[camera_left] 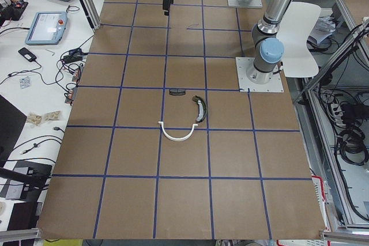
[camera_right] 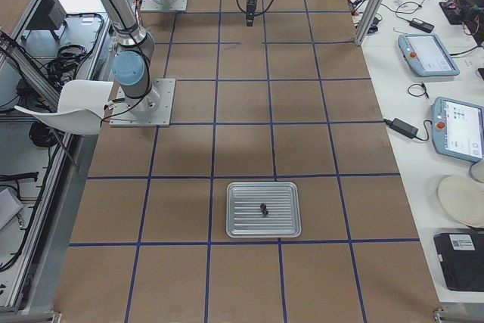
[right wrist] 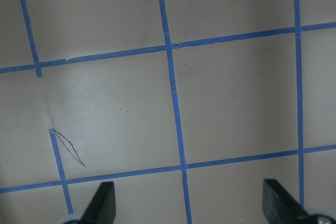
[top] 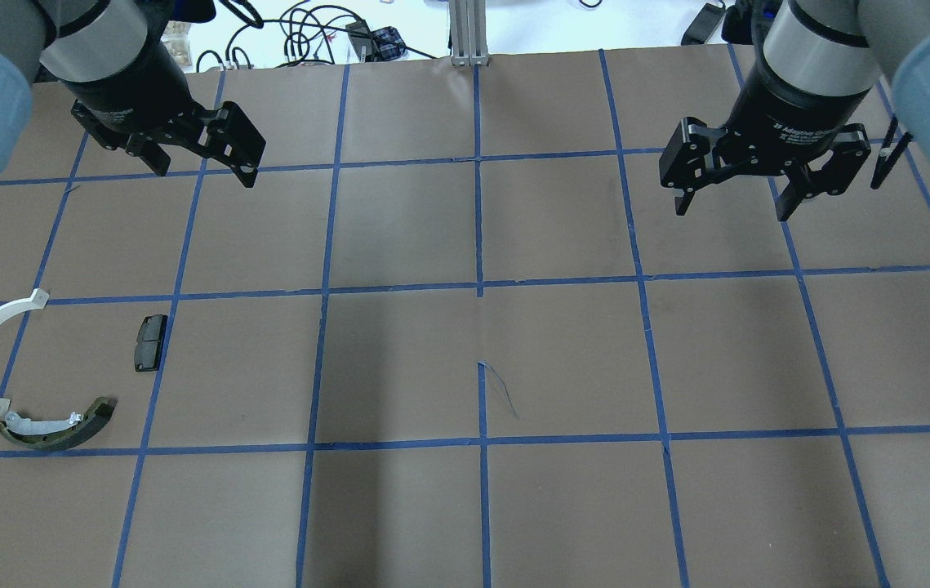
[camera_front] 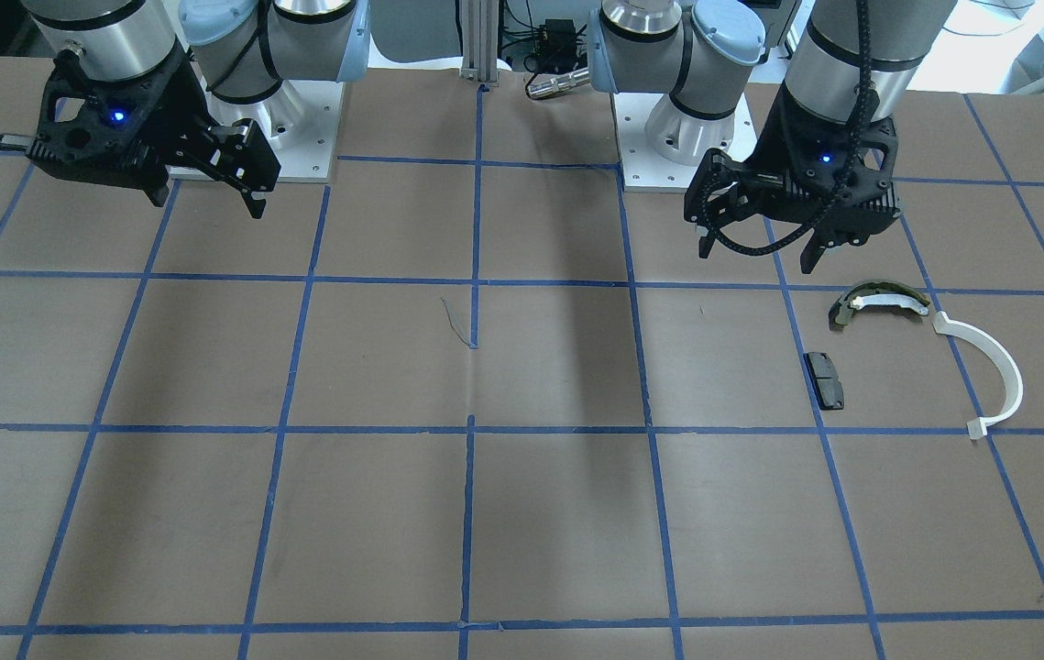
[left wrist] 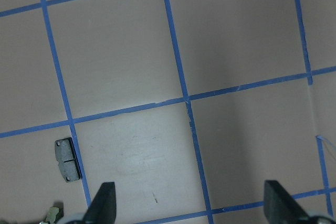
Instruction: Place bearing gear from tray to pile
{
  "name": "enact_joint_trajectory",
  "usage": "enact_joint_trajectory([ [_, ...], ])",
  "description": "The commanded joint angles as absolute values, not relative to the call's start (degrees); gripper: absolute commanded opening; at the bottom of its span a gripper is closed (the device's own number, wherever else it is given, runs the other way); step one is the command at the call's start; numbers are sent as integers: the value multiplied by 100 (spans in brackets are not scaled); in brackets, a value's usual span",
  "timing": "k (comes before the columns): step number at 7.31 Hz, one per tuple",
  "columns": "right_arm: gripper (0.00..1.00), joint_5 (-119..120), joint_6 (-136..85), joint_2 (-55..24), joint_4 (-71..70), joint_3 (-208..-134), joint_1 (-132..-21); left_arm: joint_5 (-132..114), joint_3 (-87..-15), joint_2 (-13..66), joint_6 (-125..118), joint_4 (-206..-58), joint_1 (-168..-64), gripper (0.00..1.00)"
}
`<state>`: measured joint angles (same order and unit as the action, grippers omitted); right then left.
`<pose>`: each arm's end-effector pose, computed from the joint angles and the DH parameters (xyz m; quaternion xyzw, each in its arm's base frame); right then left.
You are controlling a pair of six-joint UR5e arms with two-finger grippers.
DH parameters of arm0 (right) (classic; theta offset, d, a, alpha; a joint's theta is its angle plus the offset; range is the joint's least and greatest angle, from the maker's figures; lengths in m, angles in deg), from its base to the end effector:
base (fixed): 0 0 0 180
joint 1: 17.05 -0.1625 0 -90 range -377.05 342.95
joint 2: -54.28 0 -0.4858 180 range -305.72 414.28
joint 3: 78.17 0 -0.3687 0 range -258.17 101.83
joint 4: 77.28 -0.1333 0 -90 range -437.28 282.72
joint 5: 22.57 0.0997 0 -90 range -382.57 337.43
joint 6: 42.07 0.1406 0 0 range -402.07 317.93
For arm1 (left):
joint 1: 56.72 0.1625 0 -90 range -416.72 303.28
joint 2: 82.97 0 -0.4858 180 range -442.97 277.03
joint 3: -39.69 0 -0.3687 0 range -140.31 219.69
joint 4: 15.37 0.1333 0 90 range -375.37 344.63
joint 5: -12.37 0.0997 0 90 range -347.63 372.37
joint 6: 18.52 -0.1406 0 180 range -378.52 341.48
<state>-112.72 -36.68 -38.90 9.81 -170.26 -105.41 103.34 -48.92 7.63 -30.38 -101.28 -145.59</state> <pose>0.1204 -0.4405 0.5109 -0.0613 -0.9980 -0.0158 0.0018 -0.1213 -0.4875 0.5218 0.0931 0.9947 -0.0413 0.0132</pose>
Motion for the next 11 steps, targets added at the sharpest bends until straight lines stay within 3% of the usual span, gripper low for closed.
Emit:
enact_joint_trajectory([
  [1, 100, -11300, -4606, -3897, 965, -17019, -10014, 10334, -4891, 765, -3038, -10124, -14558, 100],
  [4, 100, -11642, -6177, -3898, 1000, -17019, -9451, 10334, -4899, 773, -3038, -10115, -14558, 100],
  [9, 100, -11696, -10842, -3513, 1088, -17019, -6790, 10334, -4899, 773, -3038, -10115, -14549, 100],
  [11, 100, -11705, -12320, -3108, 1909, -17019, -6182, 10343, -4899, 747, -3047, -10115, -14531, 100],
])
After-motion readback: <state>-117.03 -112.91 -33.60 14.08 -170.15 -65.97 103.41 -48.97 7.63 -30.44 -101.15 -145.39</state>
